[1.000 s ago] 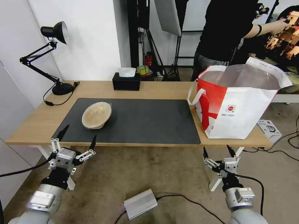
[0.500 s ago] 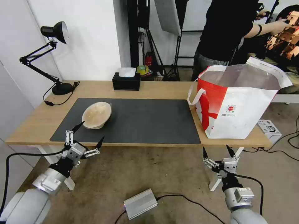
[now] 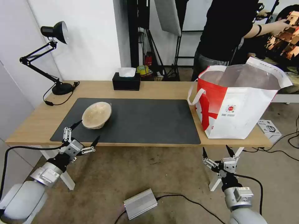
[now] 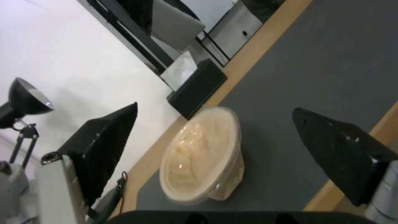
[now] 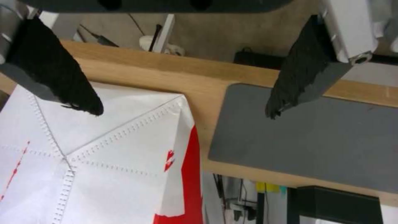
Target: Pick up the trash from the table and place it into the takeout bag.
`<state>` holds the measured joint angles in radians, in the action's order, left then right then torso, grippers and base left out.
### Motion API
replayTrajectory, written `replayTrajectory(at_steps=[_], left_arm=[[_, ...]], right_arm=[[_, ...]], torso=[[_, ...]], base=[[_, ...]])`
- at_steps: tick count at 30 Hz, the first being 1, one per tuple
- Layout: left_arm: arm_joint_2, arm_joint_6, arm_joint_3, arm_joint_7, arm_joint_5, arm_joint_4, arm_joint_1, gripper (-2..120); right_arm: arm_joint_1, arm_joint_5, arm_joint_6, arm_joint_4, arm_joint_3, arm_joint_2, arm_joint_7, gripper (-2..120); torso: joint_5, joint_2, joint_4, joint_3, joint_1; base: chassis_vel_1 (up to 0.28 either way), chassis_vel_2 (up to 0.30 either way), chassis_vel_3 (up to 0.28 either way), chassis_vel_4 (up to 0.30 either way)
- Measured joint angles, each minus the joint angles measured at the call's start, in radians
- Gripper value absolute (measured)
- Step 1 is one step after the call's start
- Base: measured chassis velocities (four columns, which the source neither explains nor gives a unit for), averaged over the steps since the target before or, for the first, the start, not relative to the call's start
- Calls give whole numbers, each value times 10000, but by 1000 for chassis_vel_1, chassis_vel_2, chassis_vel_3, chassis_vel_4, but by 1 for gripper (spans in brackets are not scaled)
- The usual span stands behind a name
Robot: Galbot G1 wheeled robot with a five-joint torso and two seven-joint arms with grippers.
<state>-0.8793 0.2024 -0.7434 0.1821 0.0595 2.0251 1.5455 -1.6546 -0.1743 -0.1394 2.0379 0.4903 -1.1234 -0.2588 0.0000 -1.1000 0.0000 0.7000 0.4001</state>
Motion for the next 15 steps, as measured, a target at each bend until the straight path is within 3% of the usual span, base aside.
replayTrajectory(at_steps=[15], left_arm=[[411,-23,408,-17,-229,-644,-659,100]], right_arm=[[6,1,-10,-127,46,-42,-13,100]], torso=[[0,0,0,0,0]], base=[[0,0,0,0]])
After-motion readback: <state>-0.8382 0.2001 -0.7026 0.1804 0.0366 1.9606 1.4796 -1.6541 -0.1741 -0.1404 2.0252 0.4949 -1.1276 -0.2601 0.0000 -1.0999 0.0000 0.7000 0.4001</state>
